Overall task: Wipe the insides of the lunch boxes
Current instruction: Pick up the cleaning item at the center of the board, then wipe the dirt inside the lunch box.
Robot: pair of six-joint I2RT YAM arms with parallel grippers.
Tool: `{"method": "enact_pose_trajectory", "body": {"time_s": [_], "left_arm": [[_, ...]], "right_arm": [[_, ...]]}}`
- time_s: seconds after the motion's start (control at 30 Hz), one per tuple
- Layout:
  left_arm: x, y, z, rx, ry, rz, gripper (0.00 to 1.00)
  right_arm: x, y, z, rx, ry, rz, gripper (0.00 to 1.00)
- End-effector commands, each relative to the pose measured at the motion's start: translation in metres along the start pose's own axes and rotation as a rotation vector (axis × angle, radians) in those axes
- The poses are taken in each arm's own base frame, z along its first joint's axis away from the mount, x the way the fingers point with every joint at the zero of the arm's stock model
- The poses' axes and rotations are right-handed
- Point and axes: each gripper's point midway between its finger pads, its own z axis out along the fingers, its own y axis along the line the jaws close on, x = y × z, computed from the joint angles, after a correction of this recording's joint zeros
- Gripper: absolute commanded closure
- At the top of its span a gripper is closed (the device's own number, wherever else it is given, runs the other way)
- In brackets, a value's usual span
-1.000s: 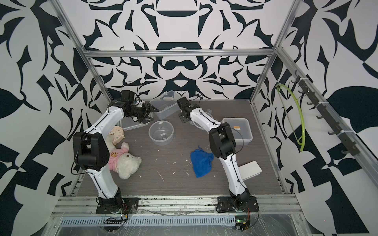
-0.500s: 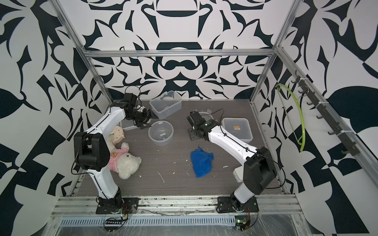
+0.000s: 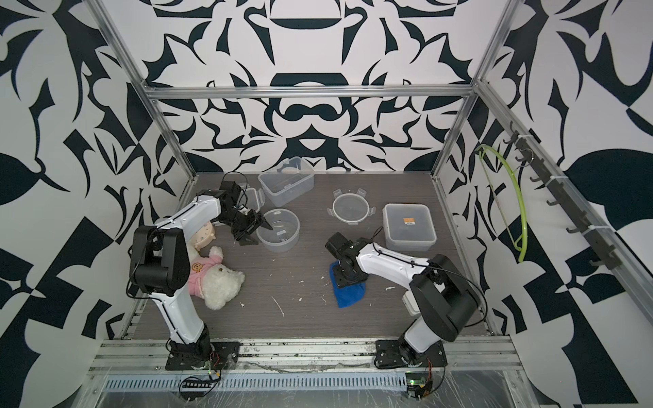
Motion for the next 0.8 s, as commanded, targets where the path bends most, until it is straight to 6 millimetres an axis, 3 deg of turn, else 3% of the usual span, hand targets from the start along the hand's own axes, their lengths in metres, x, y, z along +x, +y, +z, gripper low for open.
{"method": "enact_pose_trajectory", "body": {"time_s": [0.0, 0.1, 0.23, 0.3, 0.4, 0.53, 0.63, 0.77], "left_arm": [[-0.002, 0.005, 0.014, 0.008, 0.030, -0.008, 0.23], [-0.005, 0.007, 0.020, 0.002, 0.038, -0.009, 0.24], [-0.015, 0.007, 0.025, -0.003, 0.023, -0.002, 0.30], [-0.019, 0.005, 0.027, -0.002, 0.021, 0.002, 0.37], [-0.022, -0.002, 0.031, 0.001, 0.021, 0.016, 0.53], [-0.021, -0.016, 0.032, 0.002, 0.018, 0.045, 0.66], [-0.020, -0.024, 0.032, 0.002, 0.017, 0.062, 0.74], [-0.019, -0.030, 0.030, -0.017, 0.010, 0.081, 0.79]], "right_arm": [[-0.019, 0.023, 0.007, -0.095, -0.027, 0.001, 1.00], [-0.052, 0.039, -0.012, -0.134, -0.088, -0.050, 1.00], [-0.127, 0.061, -0.079, -0.227, -0.288, -0.086, 1.00], [-0.168, 0.072, -0.112, -0.294, -0.386, -0.077, 1.00], [-0.218, 0.096, -0.142, -0.372, -0.470, -0.082, 1.00], [-0.261, 0.133, -0.146, -0.460, -0.494, -0.110, 1.00], [-0.277, 0.151, -0.117, -0.465, -0.457, -0.122, 1.00], [-0.278, 0.175, -0.078, -0.525, -0.386, -0.129, 1.00]]}}
